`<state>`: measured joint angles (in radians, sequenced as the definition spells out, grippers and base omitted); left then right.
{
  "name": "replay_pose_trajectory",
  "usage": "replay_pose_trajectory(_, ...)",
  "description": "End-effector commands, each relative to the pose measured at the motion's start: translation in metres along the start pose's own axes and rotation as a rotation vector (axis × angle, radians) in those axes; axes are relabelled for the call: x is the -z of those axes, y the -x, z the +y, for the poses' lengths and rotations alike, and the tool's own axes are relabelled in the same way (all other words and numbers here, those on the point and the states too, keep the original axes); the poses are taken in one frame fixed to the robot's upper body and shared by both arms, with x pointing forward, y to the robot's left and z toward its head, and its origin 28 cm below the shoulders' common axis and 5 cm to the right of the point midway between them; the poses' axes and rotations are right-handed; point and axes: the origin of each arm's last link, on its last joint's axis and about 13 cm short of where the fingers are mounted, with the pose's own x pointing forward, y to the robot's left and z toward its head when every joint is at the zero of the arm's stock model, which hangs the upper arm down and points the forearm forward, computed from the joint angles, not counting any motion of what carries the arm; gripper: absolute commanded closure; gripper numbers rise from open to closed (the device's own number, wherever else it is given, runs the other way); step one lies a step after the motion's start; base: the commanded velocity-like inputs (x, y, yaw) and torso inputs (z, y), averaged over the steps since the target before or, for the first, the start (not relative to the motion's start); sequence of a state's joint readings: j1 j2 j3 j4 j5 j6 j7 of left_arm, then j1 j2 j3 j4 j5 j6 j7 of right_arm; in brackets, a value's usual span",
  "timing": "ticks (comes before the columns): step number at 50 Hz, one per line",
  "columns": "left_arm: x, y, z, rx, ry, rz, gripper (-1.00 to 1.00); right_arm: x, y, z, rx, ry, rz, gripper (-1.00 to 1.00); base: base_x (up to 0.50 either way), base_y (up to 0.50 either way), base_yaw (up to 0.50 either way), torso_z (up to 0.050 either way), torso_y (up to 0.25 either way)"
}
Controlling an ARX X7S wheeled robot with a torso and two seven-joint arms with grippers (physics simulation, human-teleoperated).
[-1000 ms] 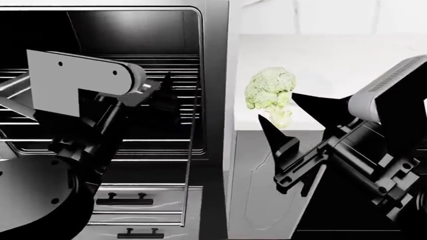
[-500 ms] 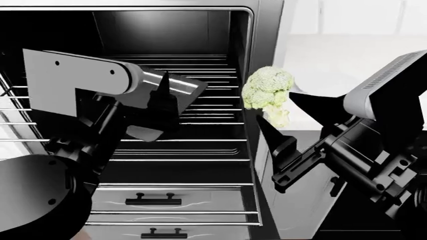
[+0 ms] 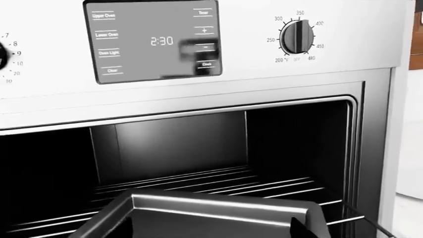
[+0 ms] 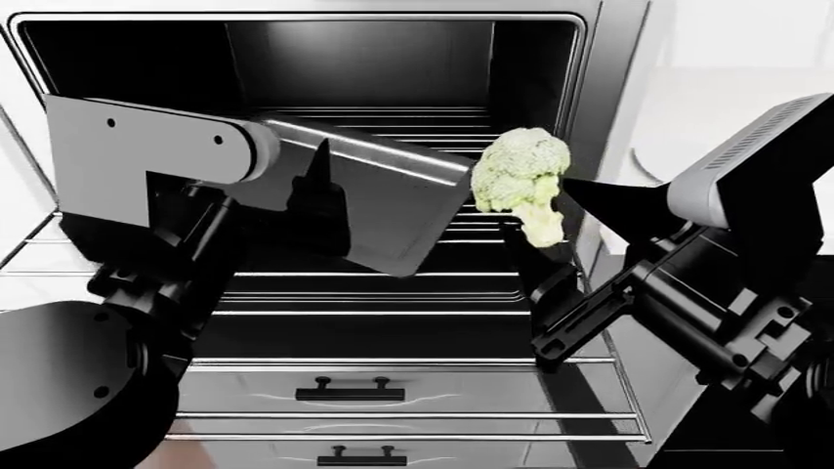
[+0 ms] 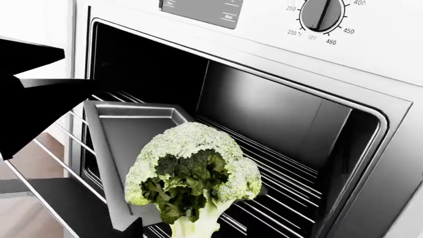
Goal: Place the broccoli on the top rack of the oven.
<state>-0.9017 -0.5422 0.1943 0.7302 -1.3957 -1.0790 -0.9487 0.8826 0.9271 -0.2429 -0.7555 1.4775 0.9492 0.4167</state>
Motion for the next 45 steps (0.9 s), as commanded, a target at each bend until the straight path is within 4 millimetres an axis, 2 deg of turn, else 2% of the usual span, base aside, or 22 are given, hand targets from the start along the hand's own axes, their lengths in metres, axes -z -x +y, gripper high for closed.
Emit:
replay_pose_trajectory(1,-0.001,0.0,0.0,-0.001,-0.001,-0.003,-1.0,-0.001,0.0,-0.001,0.004,0.011,-0.005,1.0,0.0,0.26,0.0,0.0,0.0)
replay_pose_trajectory(12,0.001,-0.001,0.001,-0.001,-0.001,-0.002,-1.0,-0.001,-0.003,-0.002,-0.001,0.011,-0.006,1.0,0.0,0.22,0.0,0.0,0.0)
replay_pose_trajectory(22,0.002,-0.001,0.002,-0.005,0.001,-0.002,-1.0,-0.004,-0.008,-0.002,-0.013,-0.001,-0.007,1.0,0.0,0.01,0.0,0.0,0.0)
replay_pose_trajectory(29,0.003,-0.003,0.004,-0.009,-0.008,-0.006,-1.0,-0.015,-0.027,-0.011,-0.041,0.016,0.001,1.0,0.0,0.0,0.0,0.0,0.0)
replay_pose_trajectory(32,0.003,-0.003,0.004,-0.009,-0.008,-0.006,-1.0,-0.015,-0.027,-0.011,-0.041,0.016,0.001,1.0,0.0,0.0,0.0,0.0,0.0)
replay_pose_trajectory(33,0.005,-0.003,0.004,-0.005,-0.009,-0.003,-1.0,-0.021,-0.037,-0.018,-0.055,0.018,0.027,1.0,0.0,0.0,0.0,0.0,0.0)
replay_pose_trajectory(39,0.007,-0.003,0.005,-0.01,-0.005,0.002,-1.0,-0.031,-0.058,-0.033,-0.051,0.012,0.063,1.0,0.0,0.0,0.0,0.0,0.0)
replay_pose_trajectory(45,0.01,-0.005,0.006,-0.014,-0.001,0.008,-1.0,-0.024,-0.079,-0.039,-0.071,0.014,0.162,1.0,0.0,0.0,0.0,0.0,0.0)
